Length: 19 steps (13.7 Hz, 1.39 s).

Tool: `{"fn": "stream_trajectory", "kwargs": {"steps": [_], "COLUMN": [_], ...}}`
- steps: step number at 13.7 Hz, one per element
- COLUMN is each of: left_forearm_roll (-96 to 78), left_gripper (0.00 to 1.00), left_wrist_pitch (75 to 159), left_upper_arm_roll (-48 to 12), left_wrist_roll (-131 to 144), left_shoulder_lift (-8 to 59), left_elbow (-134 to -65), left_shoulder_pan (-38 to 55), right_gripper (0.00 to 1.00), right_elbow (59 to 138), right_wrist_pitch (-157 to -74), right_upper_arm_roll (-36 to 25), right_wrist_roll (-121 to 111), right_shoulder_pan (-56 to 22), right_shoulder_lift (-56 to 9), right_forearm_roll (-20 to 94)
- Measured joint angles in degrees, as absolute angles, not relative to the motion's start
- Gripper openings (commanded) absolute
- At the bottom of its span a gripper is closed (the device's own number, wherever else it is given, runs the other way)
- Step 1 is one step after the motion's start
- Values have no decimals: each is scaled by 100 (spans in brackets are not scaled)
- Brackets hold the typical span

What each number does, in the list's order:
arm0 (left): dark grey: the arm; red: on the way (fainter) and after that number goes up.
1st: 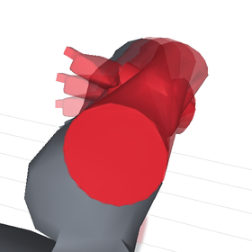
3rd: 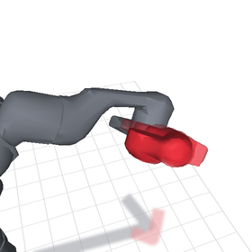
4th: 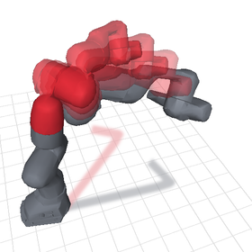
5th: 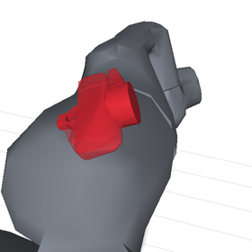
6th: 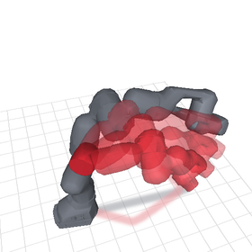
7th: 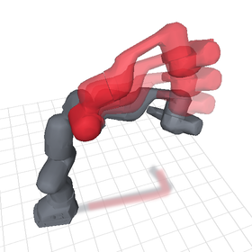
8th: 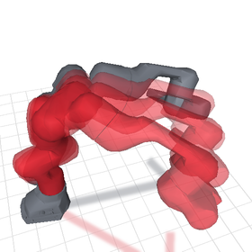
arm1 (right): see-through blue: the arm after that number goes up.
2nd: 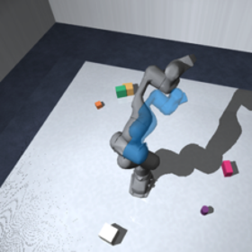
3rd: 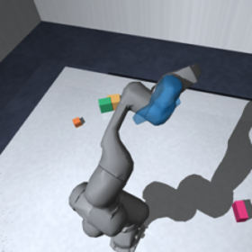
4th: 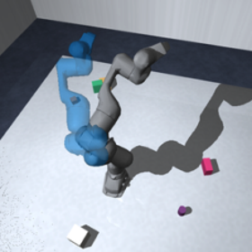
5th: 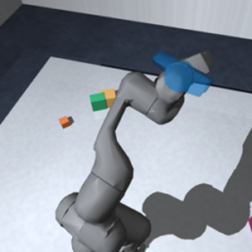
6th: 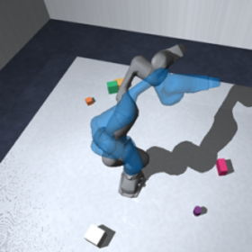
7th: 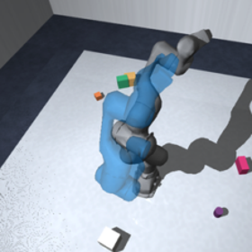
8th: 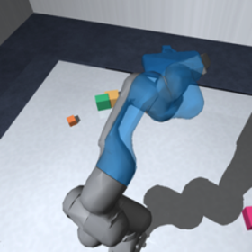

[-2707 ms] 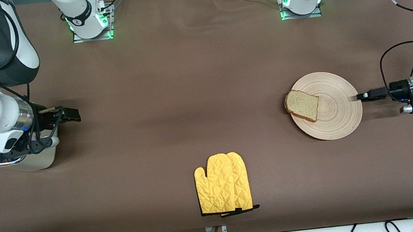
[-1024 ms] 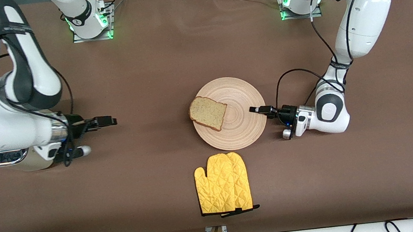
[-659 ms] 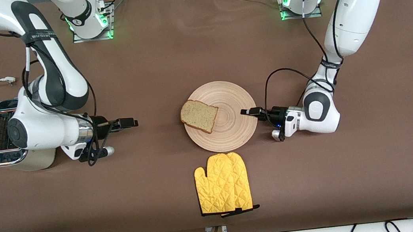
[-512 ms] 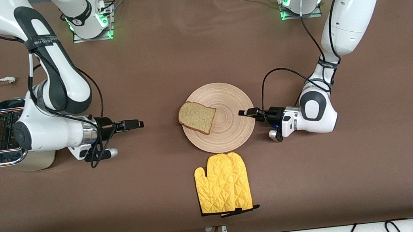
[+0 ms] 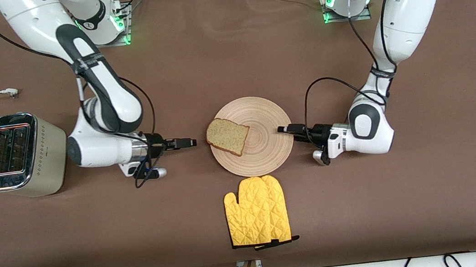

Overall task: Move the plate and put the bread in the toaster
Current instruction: 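Grasp the bread slice with the right gripper while the left gripper withdraws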

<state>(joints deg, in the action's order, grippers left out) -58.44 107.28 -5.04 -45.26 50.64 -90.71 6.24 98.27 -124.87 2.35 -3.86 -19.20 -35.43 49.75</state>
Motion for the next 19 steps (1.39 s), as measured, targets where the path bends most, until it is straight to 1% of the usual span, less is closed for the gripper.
{"fn": "stream_trajectory", "kwargs": {"steps": [4, 6, 8, 9, 11, 12, 14, 16, 18, 19], "left_forearm_roll": [-3514, -2274, -969, -553, -244, -190, 6, 58, 58, 58], "left_gripper": [100, 100, 100, 100, 100, 100, 100, 100, 100, 100], "left_wrist_pitch": [10466, 10322, 10203, 9965, 9513, 9309, 8930, 8631, 8377, 8332], "left_upper_arm_roll": [346, 561, 601, 596, 562, 485, 301, 146, -31, -300], "left_wrist_roll": [-4520, -4481, -4075, -3784, -2949, -2540, -1783, -1271, -770, -448], "left_shoulder_lift": [4376, 3933, 3351, 3009, 2300, 1969, 1441, 993, 641, 516], "left_elbow": [-9057, -9034, -9004, -8969, -8919, -8917, -8915, -8909, -8916, -8940], "left_shoulder_pan": [289, 77, 64, 109, 220, 274, 468, 662, 664, 521], "right_gripper": [100, 100, 100, 99, 69, 58, 57, 50, 36, 27], "right_elbow": [9887, 9894, 9904, 9903, 9903, 9903, 9893, 9866, 9848, 9847], "right_wrist_pitch": [-12582, -12597, -12723, -12791, -12859, -12867, -12870, -12871, -12859, -12858], "right_upper_arm_roll": [233, 235, 236, 236, 236, 236, 219, 186, 174, 171], "right_wrist_roll": [-840, -1070, -1243, -1256, -1257, -1257, -1257, -1258, -1261, -1262], "right_shoulder_pan": [-2066, -2107, -2224, -2290, -2380, -2400, -2399, -2378, -2362, -2360], "right_shoulder_lift": [-3832, -3936, -4054, -4102, -4145, -4148, -4148, -4143, -4138, -4137], "right_forearm_roll": [5787, 6161, 6447, 6500, 6517, 6518, 6522, 6522, 6522, 6522]}}
